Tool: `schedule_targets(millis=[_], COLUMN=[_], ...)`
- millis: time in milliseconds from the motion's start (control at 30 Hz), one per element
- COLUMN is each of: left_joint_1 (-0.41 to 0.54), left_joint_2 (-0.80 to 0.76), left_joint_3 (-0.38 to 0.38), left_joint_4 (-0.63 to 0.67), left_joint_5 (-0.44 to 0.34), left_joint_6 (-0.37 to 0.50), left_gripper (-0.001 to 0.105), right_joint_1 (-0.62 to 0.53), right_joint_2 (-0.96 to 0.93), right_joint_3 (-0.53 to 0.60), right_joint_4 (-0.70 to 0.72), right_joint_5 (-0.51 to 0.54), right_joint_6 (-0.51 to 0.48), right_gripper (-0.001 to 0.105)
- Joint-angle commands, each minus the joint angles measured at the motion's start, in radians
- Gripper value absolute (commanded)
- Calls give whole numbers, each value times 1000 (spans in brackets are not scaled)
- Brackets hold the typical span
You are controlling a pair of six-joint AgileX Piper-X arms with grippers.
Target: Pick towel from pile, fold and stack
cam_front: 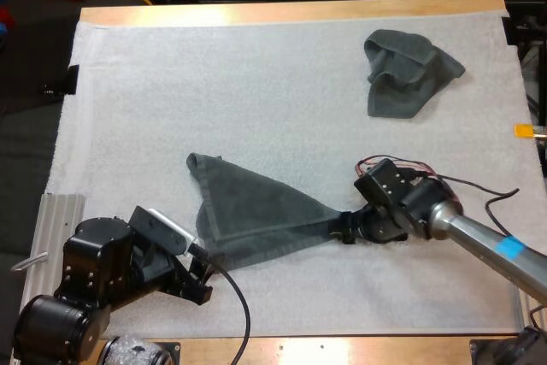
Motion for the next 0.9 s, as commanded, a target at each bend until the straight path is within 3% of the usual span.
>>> schedule_targets(millis=[0,267,567,867], left_joint_1=[-2,-2,-2,-2], left_joint_2=[1,1,1,1], left_joint_3=[-6,-6,-6,-6], left_joint_4=[2,4,9,9], left_joint_5=[6,6,6,6], left_joint_6=[-7,-7,-7,-7], left_gripper=[69,69,69,69], right_joint_1=[-4,-4,-4,-4], right_joint_2=[-40,-129,-129,-64], right_joint_3=[-5,-5,-5,-5], right_joint_4=[11,9,-11,-100], right_joint_5=[7,15,42,22], right_joint_6=[-17,-39,-138,-142], right_gripper=[76,73,70,63])
